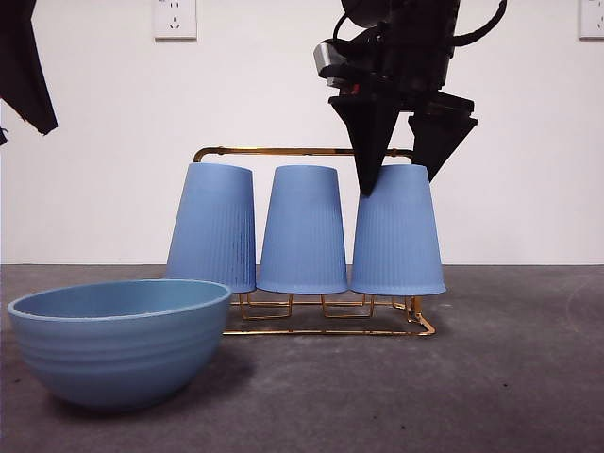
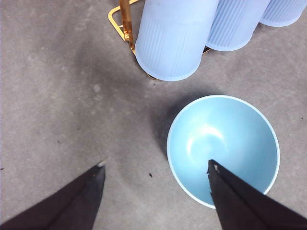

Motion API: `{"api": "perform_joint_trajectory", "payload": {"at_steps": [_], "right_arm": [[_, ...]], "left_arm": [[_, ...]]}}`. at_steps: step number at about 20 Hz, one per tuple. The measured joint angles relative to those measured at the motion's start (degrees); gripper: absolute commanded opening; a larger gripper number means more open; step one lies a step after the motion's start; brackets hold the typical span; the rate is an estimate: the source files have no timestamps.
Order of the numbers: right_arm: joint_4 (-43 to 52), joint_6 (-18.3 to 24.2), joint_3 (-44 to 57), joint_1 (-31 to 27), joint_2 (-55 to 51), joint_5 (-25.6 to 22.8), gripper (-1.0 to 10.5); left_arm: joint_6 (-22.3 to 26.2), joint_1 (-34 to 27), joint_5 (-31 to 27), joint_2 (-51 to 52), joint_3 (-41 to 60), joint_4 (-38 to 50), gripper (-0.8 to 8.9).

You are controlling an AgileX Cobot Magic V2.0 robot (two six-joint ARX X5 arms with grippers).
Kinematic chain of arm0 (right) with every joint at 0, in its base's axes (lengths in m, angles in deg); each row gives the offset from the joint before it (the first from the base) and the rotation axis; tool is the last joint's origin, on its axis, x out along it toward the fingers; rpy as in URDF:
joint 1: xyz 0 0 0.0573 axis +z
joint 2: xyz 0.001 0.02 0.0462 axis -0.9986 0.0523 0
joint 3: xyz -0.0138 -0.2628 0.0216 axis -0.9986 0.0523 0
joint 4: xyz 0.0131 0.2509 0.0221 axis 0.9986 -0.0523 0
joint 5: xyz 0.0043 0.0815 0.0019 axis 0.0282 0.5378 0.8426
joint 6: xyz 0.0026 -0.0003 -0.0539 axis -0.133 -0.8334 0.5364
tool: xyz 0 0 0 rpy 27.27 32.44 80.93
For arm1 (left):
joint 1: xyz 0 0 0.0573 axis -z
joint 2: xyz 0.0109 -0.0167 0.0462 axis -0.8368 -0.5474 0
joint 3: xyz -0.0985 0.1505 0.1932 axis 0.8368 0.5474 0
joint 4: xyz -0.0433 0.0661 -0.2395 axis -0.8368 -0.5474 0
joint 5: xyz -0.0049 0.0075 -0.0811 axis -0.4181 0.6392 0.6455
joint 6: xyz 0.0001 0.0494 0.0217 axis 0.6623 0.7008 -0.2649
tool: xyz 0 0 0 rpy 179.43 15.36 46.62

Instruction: Right arm lift cup from the cupboard, then place it on the right of the bowl

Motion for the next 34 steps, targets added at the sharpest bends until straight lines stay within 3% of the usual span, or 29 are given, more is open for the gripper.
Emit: {"api": "perform_joint_trajectory", "payload": {"at_steps": [6, 13, 19, 23, 28, 34], "right_arm": [[-0.35, 0.00, 0.00, 0.02, -1.88, -0.11, 2.6], [-2.80, -0.20, 0.00, 0.04, -12.52, -1.38, 2.6], [-5.66, -2.75, 0.00, 0.07, -22.97, -1.38, 2.6], [-3.67, -4.00, 2.12, 1.36, -30.45, -1.36, 2.6], [2.97, -7.32, 15.85, 1.73, -41.09, -0.76, 2.6], [13.29, -11.82, 35.15, 1.73, -53.75, 7.28, 2.6]], "left_arm": [[0.00, 0.00, -0.02, 0.00, 0.00, 0.00, 3.43], [0.00, 0.00, -0.02, 0.00, 0.00, 0.02, 3.44], [-1.01, 0.00, 0.37, 0.00, 0.00, -0.79, 3.43], [-3.26, 0.00, 6.36, 0.00, -0.02, -1.31, 3.43], [-5.35, 0.00, 13.59, 0.07, -0.02, -2.45, 3.43], [-6.12, -0.13, 23.71, 0.74, 0.42, -2.32, 3.44]]}}
